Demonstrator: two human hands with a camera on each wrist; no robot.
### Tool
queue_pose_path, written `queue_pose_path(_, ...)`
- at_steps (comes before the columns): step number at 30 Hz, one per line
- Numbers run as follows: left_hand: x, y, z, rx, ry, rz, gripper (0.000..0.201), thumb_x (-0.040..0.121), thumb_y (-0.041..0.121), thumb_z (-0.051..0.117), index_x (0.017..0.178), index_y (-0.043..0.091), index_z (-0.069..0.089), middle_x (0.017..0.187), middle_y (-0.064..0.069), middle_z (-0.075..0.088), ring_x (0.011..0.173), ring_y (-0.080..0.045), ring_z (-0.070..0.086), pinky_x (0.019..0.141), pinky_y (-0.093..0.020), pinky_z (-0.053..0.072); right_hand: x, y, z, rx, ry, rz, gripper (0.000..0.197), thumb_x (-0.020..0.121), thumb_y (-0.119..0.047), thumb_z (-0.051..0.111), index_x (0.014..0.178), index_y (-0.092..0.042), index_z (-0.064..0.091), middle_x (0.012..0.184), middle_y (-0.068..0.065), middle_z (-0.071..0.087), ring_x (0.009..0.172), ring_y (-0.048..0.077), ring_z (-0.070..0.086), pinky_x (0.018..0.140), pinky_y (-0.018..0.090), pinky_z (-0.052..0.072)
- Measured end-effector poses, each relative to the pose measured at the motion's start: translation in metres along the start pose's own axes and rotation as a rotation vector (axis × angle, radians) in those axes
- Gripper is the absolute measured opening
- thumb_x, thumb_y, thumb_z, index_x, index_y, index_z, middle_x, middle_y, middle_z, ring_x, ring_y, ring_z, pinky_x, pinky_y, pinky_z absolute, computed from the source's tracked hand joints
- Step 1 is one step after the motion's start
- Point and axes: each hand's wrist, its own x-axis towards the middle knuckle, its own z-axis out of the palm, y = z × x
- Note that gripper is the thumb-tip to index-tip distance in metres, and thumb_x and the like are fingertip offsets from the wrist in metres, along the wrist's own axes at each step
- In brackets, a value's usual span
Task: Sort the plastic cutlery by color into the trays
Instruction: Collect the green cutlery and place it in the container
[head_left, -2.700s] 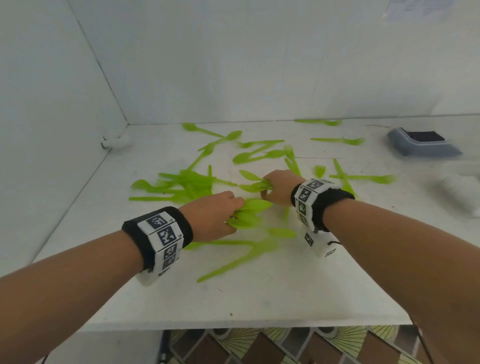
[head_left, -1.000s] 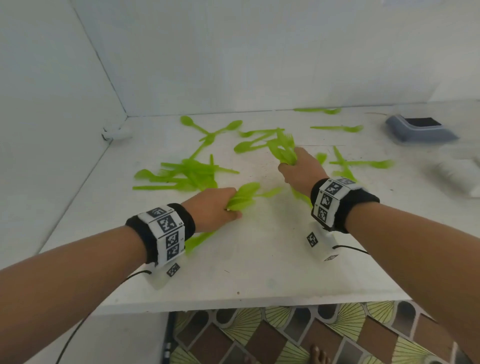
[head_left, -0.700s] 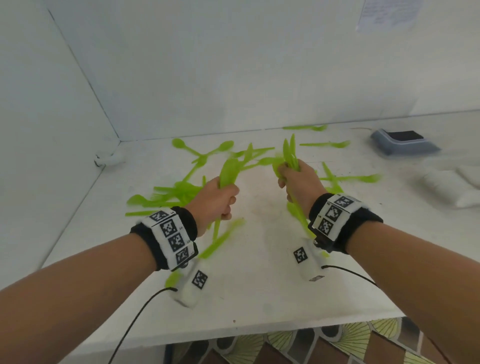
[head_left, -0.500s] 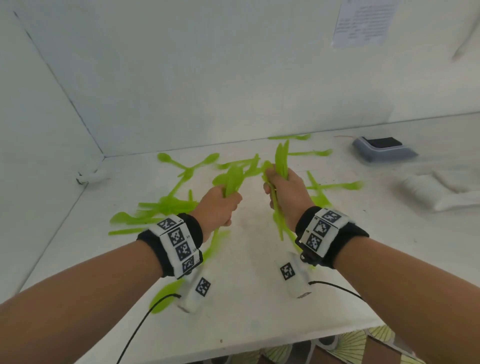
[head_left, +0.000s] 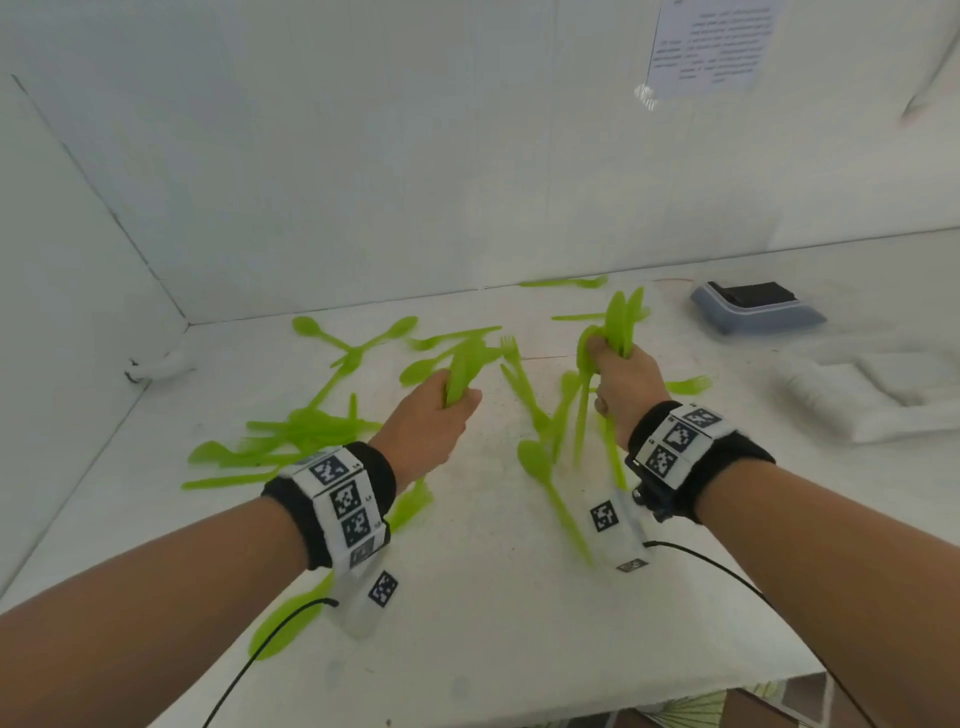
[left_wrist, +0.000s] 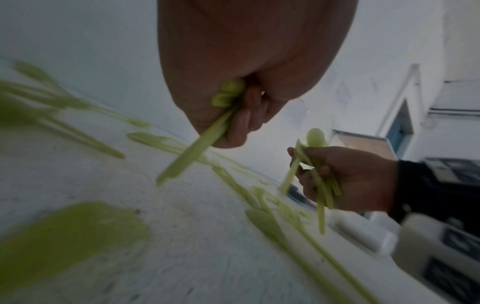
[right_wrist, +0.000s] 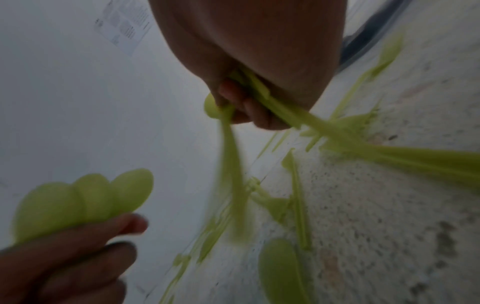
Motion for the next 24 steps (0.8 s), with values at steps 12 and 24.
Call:
queue_pose_path(12, 0.018, 0.034, 0.025, -0.168, -0.159, -0.083, 0.025, 0.104, 0.029, 0.055, 0.115, 0.013, 0.07, 0.087, -0.002, 0.064, 0.067, -0.015, 0.061, 0.069, -0.028, 0.053, 0.001, -0.005, 0.022, 0.169, -0.317, 0.012, 0.026, 0.102, -0.033, 0.06, 0.084, -0.015, 0.067, 0.065, -0.001, 0.057, 0.048, 0.015, 0.041, 0.049, 0.029, 0.031)
queue_pose_path(24, 0.025, 0.037, 0.037, -0.228, -0.138, -0.111, 0.019, 0.103, 0.024, 0.056, 0.108, 0.011, 0.068, 0.084, -0.004, 0.068, 0.068, -0.021, 0.063, 0.07, -0.03, 0.054, 0.001, 0.002, 0.023, 0.023, -0.464, -0.029, 0.028, 0.101, -0.035, 0.06, 0.091, -0.01, 0.068, 0.069, 0.006, 0.056, 0.054, 0.019, 0.044, 0.05, 0.029, 0.035)
